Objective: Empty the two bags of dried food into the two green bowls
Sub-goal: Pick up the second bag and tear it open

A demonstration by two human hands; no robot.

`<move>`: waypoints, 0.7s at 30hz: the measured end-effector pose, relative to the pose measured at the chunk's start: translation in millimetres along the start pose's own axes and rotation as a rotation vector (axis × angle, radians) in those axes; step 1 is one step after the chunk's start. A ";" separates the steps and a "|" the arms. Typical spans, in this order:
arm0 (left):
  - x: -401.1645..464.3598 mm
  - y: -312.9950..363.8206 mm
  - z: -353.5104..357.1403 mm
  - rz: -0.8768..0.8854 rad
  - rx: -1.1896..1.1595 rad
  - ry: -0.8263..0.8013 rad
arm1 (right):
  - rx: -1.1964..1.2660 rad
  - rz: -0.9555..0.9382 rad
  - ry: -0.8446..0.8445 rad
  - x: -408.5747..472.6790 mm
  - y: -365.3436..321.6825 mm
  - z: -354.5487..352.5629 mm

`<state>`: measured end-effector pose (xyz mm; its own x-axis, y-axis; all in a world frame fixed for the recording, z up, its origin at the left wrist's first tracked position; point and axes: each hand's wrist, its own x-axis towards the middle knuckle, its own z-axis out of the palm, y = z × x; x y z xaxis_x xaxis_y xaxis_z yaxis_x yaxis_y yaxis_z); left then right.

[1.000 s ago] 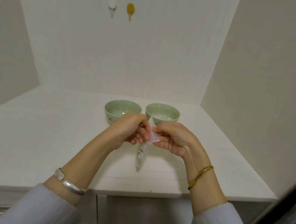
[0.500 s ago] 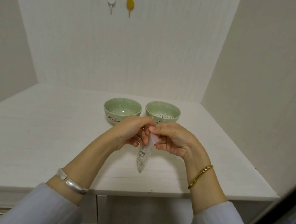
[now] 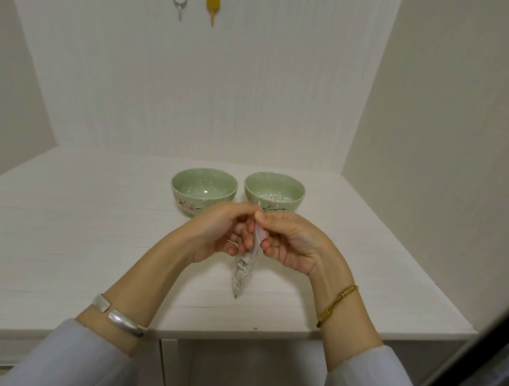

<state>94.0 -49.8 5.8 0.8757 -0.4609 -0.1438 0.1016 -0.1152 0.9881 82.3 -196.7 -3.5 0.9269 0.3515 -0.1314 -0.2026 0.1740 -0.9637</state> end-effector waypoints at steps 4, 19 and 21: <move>0.4 -1.7 -1.4 -0.006 -0.035 -0.045 | 0.021 0.003 -0.017 0.8 0.8 0.3; -0.5 3.3 -0.4 -0.074 0.080 0.065 | -0.053 -0.058 -0.018 -3.4 -6.0 9.0; 1.4 -0.2 1.9 -0.053 -0.015 0.098 | -0.069 -0.077 0.029 -2.4 -6.0 13.8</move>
<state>94.3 -52.0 5.3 0.9106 -0.3665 -0.1909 0.1558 -0.1236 0.9800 76.9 -185.9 5.8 0.9477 0.3131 -0.0622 -0.1093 0.1354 -0.9847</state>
